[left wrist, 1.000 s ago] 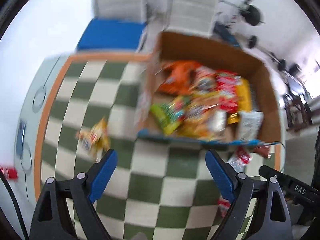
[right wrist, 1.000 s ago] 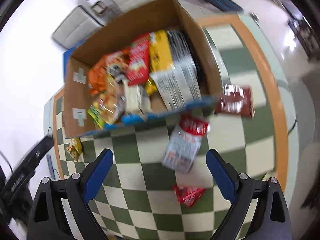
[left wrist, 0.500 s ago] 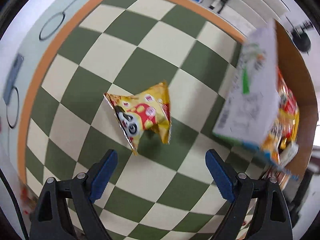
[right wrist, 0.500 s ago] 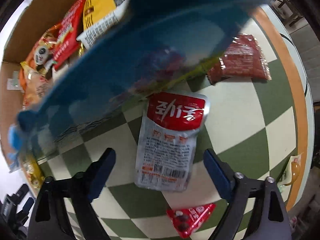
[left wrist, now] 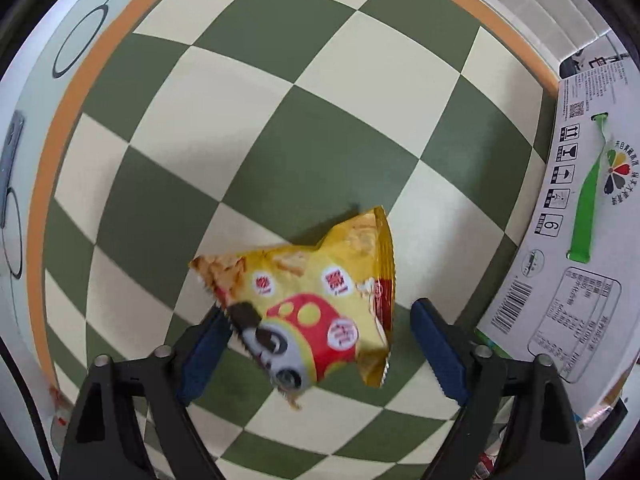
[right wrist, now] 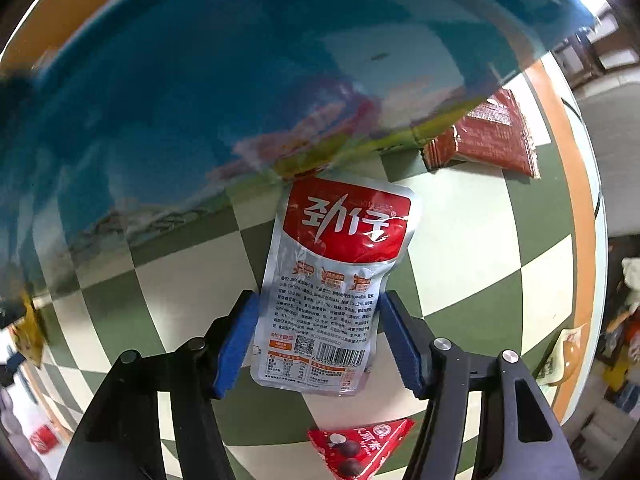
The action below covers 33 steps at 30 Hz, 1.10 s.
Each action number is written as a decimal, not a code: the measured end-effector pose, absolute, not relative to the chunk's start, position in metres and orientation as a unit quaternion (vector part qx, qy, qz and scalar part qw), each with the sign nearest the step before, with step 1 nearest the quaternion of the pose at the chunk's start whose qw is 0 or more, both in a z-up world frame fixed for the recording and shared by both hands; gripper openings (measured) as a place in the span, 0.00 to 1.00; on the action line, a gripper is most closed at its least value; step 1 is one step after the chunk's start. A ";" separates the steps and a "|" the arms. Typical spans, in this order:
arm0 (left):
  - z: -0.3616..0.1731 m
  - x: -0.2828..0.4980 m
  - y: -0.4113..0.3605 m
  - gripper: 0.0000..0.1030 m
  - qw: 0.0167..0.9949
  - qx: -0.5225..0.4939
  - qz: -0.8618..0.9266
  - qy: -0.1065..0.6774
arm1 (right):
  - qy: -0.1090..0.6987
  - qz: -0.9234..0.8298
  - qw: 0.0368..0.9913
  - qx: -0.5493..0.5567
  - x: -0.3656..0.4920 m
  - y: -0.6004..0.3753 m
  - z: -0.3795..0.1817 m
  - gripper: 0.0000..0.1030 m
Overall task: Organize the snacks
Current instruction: 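Grasp the yellow panda chip bag with the left tool while the right tool grasps the red-labelled sauce packet, then carry the panda bag and sauce packet into the box and open both tools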
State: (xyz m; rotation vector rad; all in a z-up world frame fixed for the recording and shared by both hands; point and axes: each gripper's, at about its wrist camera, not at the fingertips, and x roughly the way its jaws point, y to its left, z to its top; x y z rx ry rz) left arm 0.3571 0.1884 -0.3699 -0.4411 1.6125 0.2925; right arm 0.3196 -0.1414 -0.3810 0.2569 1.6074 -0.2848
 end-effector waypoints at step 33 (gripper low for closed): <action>-0.363 0.265 0.007 0.53 0.691 -0.050 0.014 0.721 | 0.713 -0.026 0.701 -0.014 0.293 -0.054 -0.390 0.49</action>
